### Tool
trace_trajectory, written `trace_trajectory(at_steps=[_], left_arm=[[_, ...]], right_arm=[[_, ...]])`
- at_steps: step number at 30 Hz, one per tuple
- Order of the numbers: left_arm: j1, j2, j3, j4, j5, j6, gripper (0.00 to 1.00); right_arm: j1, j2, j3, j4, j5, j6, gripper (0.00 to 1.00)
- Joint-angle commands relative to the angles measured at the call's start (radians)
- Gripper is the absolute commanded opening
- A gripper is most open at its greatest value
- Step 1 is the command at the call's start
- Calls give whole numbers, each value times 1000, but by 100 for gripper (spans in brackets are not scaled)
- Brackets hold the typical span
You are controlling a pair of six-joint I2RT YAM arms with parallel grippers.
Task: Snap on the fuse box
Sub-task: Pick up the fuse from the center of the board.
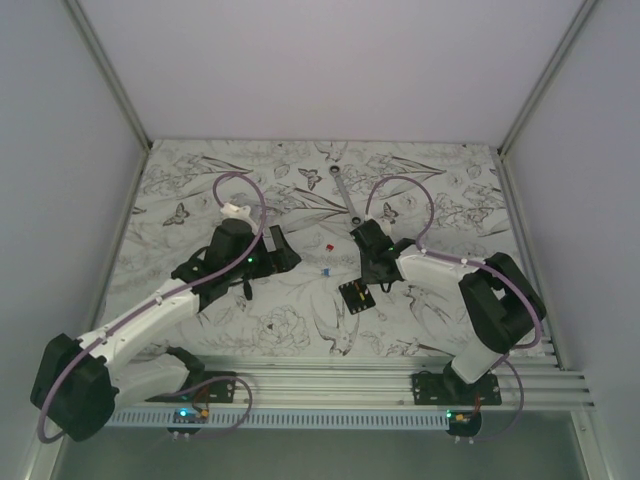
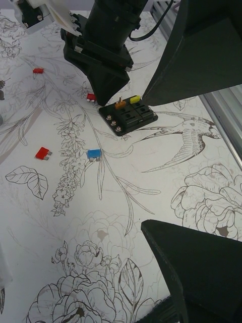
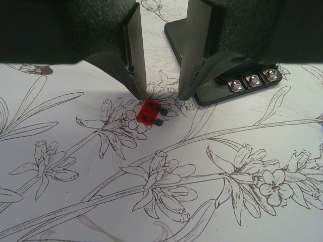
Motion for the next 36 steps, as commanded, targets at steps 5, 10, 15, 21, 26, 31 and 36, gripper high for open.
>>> trace_trajectory(at_steps=[5,10,15,21,26,31,36], left_arm=[[6,-20,-15,-25,-13,12,100],[6,-30,-19,-30,-17,15,100],[6,-37,-25,-33,-25,16,100],[6,-41,-26,-37,-28,20,100],[7,-41,-24,-40,-25,22,100],[7,-44,-26,-43,-30,28,100],[7,-36,-20,-43,-25,28,100]], right_arm=[[-1,14,-15,5,41,-22,39],[-13,-27,2,4,1,-204,47],[-86,-66,-1,30,-164,-408,53],[-152,-58,-1,62,-304,-521,58],[-153,-13,16,79,-367,-564,61],[-154,-6,12,77,-384,-577,61],[-153,14,15,79,-386,-593,60]])
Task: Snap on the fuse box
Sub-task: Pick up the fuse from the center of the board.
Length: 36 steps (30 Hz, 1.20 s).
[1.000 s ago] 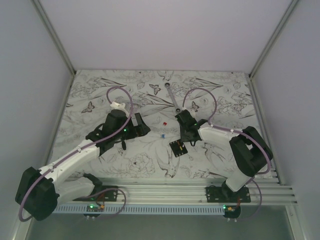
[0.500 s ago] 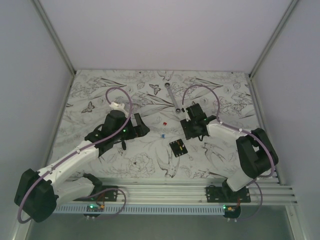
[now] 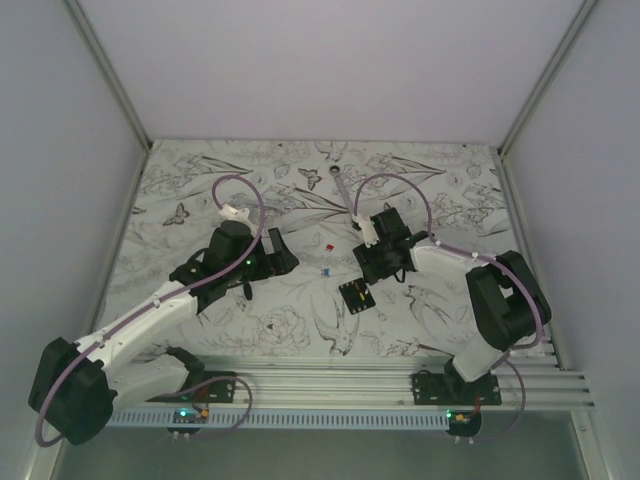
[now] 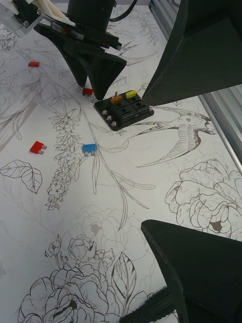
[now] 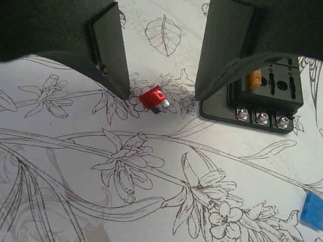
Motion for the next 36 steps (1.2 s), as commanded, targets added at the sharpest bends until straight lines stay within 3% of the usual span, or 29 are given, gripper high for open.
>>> trace_trajectory(at_steps=[1,16,36], left_arm=[[7,-11,-9,-14,-16,20,100],[7,-1,-7,-14,-18,21,100],[7,1,-8,-14,-15,15,100]], right_arm=[[-1,28,21,28,-25,-38,60],[26,60,39,-3,-48,-67,55],[63,-17,1,-69,52,16,49]])
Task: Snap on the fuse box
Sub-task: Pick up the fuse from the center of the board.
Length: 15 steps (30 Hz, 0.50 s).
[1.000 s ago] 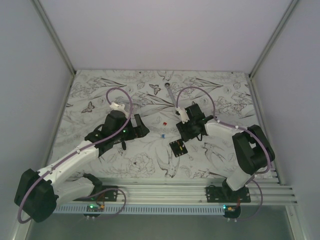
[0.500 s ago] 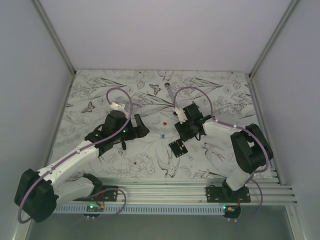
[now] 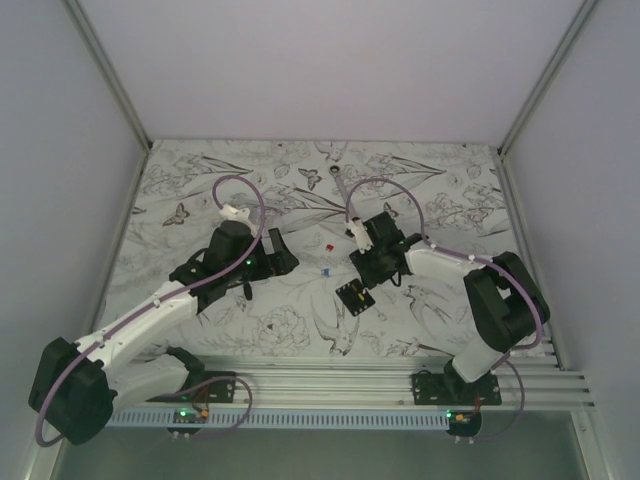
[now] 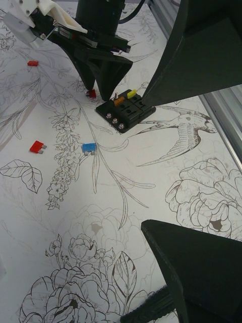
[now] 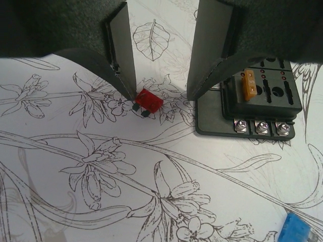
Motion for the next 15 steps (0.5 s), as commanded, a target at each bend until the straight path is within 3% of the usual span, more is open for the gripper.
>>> trace_trajectory(at_steps=[1,15], left_arm=[[7,2,-8,-13,-15,6,100],[7,5,-8,-13,-13,5,100]], right_arm=[[11,-14,7,-47,67,68,49],[44,96,95,-112,168,357,47]])
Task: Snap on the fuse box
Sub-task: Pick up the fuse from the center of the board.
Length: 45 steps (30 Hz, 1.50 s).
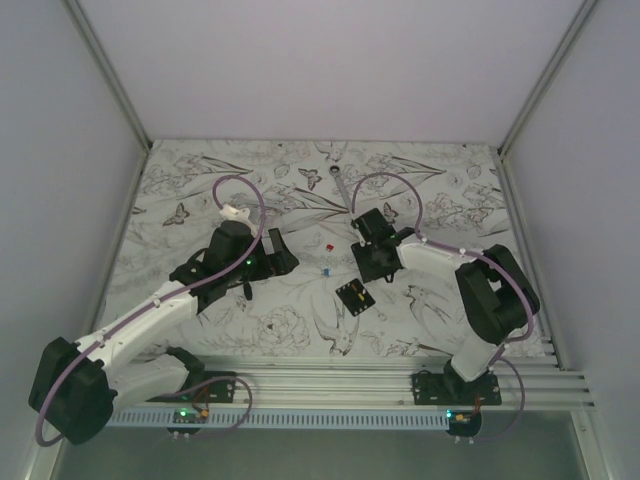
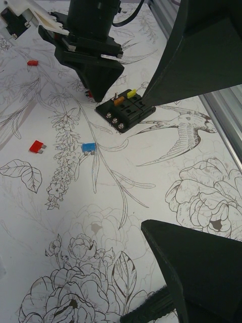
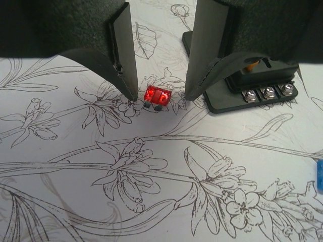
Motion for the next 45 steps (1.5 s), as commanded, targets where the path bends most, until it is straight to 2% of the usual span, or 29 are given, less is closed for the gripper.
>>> trace_trajectory(at_steps=[1,7,21,32,38,45], left_arm=[[7,3,-10,-13,-13,5,100],[7,0,-11,-14,-13,4,100],[7,11,-1,-13,-4,2,100],[7,72,39,4,44,-21,100],[7,111,64,31,94,-51,99],[7,224,132,61,163,-99,95]], right_arm=[[16,40,19,-39,22,119,47],[17,41,22,-82,68,184,44],[17,38,6,-78,96,214,33],[21,-44,-29,-28,103,179,25],[45,-110,-43,17,85,122,24],[73,-214,-46,90,-9,44,24]])
